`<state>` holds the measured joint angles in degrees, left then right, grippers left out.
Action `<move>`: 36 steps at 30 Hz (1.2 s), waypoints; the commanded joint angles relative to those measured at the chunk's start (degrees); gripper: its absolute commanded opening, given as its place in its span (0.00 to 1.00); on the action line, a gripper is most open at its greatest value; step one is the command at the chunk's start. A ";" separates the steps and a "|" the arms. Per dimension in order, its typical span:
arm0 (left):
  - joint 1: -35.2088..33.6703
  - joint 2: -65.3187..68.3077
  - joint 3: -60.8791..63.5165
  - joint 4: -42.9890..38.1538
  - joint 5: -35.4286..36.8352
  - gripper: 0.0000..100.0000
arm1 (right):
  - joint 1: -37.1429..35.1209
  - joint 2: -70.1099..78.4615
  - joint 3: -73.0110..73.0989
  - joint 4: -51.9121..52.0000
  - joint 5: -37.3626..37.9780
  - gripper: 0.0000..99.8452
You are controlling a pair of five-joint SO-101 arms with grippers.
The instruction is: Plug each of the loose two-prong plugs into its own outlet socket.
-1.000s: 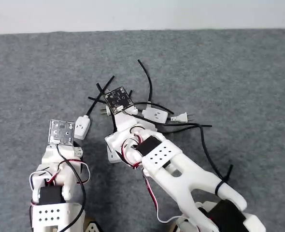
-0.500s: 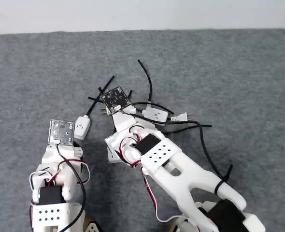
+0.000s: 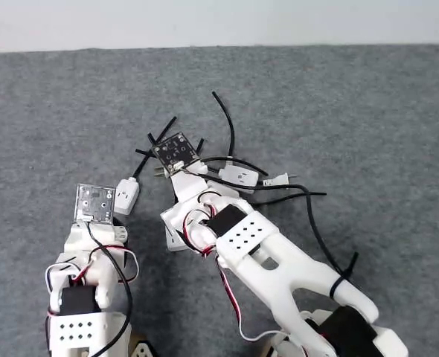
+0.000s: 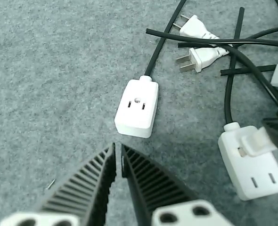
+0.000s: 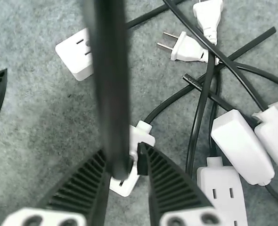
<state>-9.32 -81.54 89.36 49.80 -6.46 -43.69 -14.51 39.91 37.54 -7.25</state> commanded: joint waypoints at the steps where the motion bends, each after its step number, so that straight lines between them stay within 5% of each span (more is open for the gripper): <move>1: -0.44 -0.79 -0.57 -1.41 0.18 0.01 | -0.84 -1.98 -4.31 0.40 0.79 0.01; 36: -0.44 -0.79 -0.48 -1.41 0.18 0.01 | -0.75 -0.13 -0.79 -0.66 1.93 0.01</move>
<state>-9.32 -81.54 89.36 49.80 -6.46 -44.04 -14.51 39.21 37.98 -5.85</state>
